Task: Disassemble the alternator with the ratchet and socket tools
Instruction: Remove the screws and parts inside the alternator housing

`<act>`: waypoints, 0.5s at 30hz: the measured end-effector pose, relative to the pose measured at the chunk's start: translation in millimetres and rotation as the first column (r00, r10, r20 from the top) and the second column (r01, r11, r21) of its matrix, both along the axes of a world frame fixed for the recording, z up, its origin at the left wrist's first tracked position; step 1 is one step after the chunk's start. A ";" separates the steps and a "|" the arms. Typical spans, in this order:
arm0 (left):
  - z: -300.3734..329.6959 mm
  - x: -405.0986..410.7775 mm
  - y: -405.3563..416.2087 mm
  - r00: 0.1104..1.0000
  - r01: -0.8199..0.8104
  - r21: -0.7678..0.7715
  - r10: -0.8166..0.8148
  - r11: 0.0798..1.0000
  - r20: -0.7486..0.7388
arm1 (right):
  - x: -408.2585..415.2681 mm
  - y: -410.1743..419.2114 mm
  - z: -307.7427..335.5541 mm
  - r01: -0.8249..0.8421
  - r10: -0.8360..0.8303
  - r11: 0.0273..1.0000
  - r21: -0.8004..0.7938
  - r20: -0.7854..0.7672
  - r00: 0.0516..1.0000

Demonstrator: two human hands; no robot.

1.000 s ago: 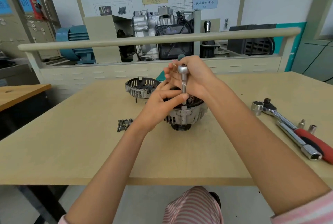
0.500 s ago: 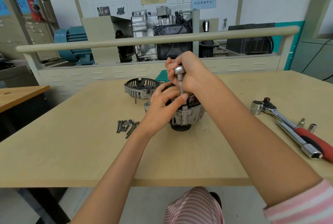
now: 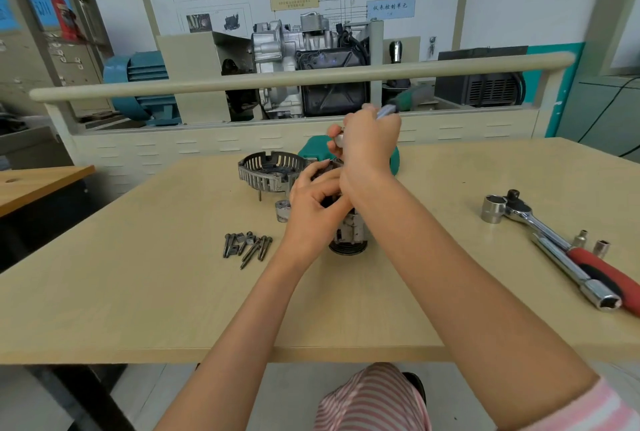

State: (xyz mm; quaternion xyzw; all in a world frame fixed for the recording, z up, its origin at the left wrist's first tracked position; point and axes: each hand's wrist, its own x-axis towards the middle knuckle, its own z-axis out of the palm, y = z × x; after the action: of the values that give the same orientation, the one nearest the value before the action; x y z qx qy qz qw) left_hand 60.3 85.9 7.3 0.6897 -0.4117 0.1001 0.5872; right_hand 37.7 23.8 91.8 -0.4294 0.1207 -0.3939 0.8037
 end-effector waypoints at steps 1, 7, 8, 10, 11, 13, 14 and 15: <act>0.3 -0.4 0.3 1.000 0.005 0.017 -0.005 1.000 0.003 | -0.8 -3.1 2.1 -0.096 0.096 0.995 -0.008 -0.048 0.994; -0.9 2.0 5.9 0.999 0.049 0.081 -0.047 0.996 -0.025 | -8.6 -25.6 13.1 -0.763 0.756 0.642 0.067 -0.216 0.618; -1.2 1.8 6.2 0.998 0.051 0.061 -0.049 0.997 -0.029 | -10.7 -26.2 13.2 -0.792 0.784 0.607 0.066 -0.215 0.583; -1.9 1.5 5.7 0.998 0.054 0.022 -0.053 0.998 -0.024 | -12.2 -23.3 12.5 -0.764 0.757 0.642 0.063 -0.208 0.619; -1.4 0.8 5.4 0.999 0.051 0.006 -0.051 0.999 -0.018 | -10.7 -19.4 10.9 -0.687 0.683 0.724 0.054 -0.190 0.705; -0.3 0.5 3.9 0.999 0.038 -0.011 -0.038 0.999 -0.014 | -6.2 -8.7 5.3 -0.357 0.355 0.934 0.004 -0.113 0.928; 0.4 -0.1 3.3 1.000 0.019 -0.008 -0.020 1.000 -0.021 | -4.2 -3.6 2.0 -0.149 0.149 0.989 -0.010 -0.053 0.987; 1.5 -0.8 2.9 1.000 0.000 0.000 0.000 1.000 -0.031 | -3.0 0.3 -0.8 -0.003 0.003 1.000 -0.008 0.007 1.000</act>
State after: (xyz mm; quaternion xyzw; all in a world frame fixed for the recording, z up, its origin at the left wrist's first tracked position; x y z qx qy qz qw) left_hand 59.5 88.7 8.8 0.6912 -0.4025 0.0896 0.5934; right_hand 34.7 24.2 90.9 -0.4314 0.1158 -0.3945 0.8030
